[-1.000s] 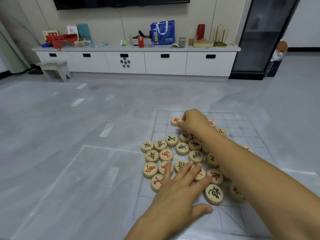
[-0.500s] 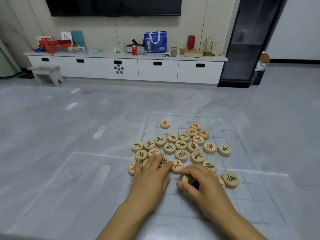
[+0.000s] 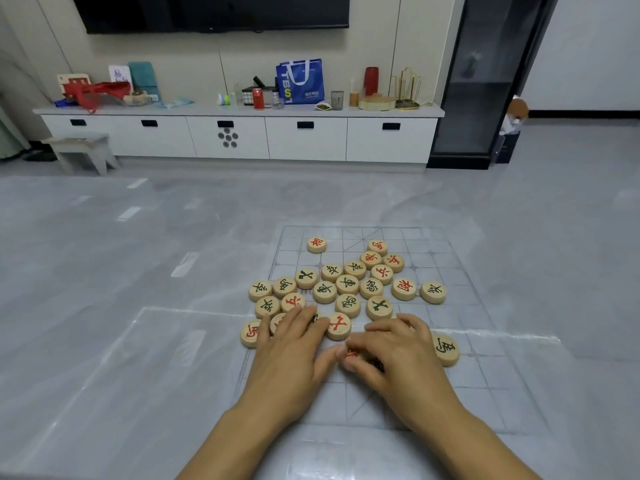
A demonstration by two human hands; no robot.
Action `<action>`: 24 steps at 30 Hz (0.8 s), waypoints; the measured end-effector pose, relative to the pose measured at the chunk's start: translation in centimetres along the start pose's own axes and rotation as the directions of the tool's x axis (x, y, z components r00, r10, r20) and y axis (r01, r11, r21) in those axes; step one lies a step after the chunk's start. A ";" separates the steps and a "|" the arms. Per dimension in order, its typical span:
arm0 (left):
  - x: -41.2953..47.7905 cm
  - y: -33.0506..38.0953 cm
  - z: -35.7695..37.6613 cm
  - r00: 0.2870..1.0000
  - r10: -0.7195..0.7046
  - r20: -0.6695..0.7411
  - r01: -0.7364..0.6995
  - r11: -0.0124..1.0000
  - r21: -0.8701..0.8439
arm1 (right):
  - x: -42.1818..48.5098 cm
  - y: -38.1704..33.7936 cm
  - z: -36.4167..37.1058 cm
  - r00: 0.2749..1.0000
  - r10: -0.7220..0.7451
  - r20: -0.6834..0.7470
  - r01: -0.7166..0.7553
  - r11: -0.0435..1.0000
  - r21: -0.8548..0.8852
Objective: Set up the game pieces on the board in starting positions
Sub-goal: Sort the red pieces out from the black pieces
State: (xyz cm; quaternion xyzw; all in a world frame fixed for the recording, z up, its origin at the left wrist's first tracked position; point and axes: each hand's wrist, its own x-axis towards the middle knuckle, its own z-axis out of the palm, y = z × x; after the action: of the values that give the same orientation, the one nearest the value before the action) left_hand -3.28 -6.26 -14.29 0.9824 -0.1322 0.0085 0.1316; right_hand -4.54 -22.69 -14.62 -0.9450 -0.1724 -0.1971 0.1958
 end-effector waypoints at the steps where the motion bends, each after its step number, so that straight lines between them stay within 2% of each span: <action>1: 0.0 0.0 0.1 1.000 -0.006 0.002 0.006 1.000 -0.005 | 0.0 -0.3 0.2 1.000 -0.023 0.001 0.023 0.999 -0.028; 4: 0.1 0.1 0.1 1.000 -0.010 0.004 0.010 1.000 0.006 | -0.3 -0.7 1.1 0.999 -0.043 0.019 0.045 0.996 -0.083; 10: 0.1 -0.1 0.4 1.000 -0.007 -0.021 0.007 0.999 -0.031 | -0.7 0.4 1.2 0.998 -0.002 0.059 0.000 1.000 0.020; 13: -0.1 0.0 0.1 1.000 0.010 -0.016 -0.011 1.000 -0.021 | -0.5 1.6 0.2 0.997 0.072 0.013 -0.073 0.995 0.062; 16: -0.6 0.8 -0.1 0.997 0.080 0.018 -0.080 0.997 -0.007 | -0.1 3.3 -1.6 0.977 0.211 0.026 -0.212 0.976 0.040; 20: -1.2 2.1 0.2 0.981 0.180 0.075 -0.178 0.984 -0.027 | 0.2 5.1 -3.5 0.892 0.438 0.113 -0.449 0.887 0.106; 24: -1.2 2.3 0.9 0.978 0.203 0.050 -0.206 0.976 0.075 | 0.4 5.9 -4.0 0.839 0.528 0.132 -0.538 0.841 0.060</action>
State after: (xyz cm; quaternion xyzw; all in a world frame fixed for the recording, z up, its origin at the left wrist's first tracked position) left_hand -5.07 -8.28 -14.66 0.9681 -0.2348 0.0065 0.0878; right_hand -3.08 -29.45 -12.82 -0.9547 0.0777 -0.0742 0.2774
